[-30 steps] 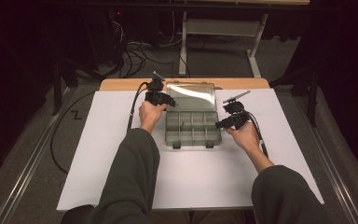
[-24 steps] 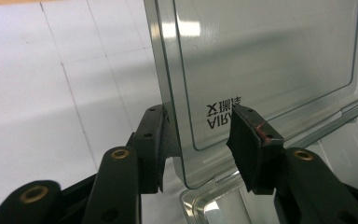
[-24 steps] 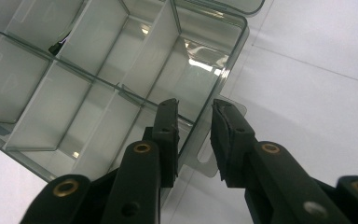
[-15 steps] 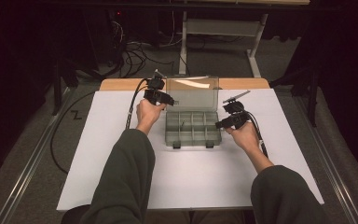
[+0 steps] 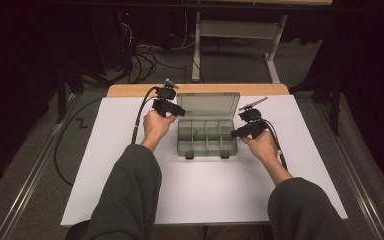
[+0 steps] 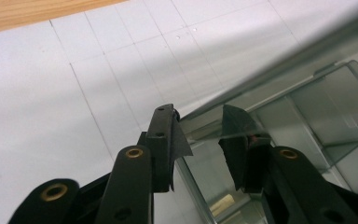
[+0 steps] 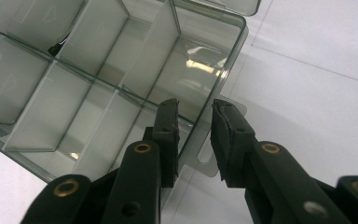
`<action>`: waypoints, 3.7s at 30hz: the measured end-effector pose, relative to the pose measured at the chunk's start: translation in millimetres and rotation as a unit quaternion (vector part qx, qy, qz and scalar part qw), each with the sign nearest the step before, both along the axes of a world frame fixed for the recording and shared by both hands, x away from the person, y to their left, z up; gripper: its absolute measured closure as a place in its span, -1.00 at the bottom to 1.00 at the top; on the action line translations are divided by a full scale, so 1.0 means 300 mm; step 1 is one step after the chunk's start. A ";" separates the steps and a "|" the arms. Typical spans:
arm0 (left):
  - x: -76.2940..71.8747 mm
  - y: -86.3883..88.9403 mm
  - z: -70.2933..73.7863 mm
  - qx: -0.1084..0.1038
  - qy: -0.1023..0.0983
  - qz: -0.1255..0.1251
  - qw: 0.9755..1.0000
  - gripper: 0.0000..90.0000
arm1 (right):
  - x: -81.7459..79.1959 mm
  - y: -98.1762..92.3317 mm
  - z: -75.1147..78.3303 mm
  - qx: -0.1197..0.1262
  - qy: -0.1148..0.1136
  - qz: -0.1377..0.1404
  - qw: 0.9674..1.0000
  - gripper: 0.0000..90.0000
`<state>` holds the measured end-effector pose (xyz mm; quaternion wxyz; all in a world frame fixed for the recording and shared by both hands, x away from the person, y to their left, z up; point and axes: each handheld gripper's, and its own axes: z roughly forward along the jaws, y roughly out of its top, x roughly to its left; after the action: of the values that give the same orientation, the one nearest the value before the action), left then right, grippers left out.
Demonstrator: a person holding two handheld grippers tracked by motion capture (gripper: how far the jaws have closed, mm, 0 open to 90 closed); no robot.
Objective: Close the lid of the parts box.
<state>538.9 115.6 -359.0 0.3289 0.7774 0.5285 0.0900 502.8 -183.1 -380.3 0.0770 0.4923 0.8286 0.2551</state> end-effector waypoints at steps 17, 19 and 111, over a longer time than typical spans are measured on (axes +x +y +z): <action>-0.045 0.009 -0.009 0.000 -0.010 -0.011 1.000 0.48 | -0.003 -0.002 -0.002 -0.001 -0.005 0.003 1.000 0.65; -0.047 0.009 -0.009 -0.001 -0.011 -0.010 1.000 0.48 | -0.004 -0.003 -0.003 0.000 -0.007 0.003 1.000 0.65; -0.203 0.097 0.043 -0.017 -0.033 -0.035 0.999 0.67 | -0.117 -0.083 0.110 0.043 -0.099 0.077 0.991 1.00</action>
<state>477.9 144.8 -346.2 0.3626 0.7861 0.4914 0.0952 467.5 -207.8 -347.3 0.1178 0.4023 0.8403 0.3437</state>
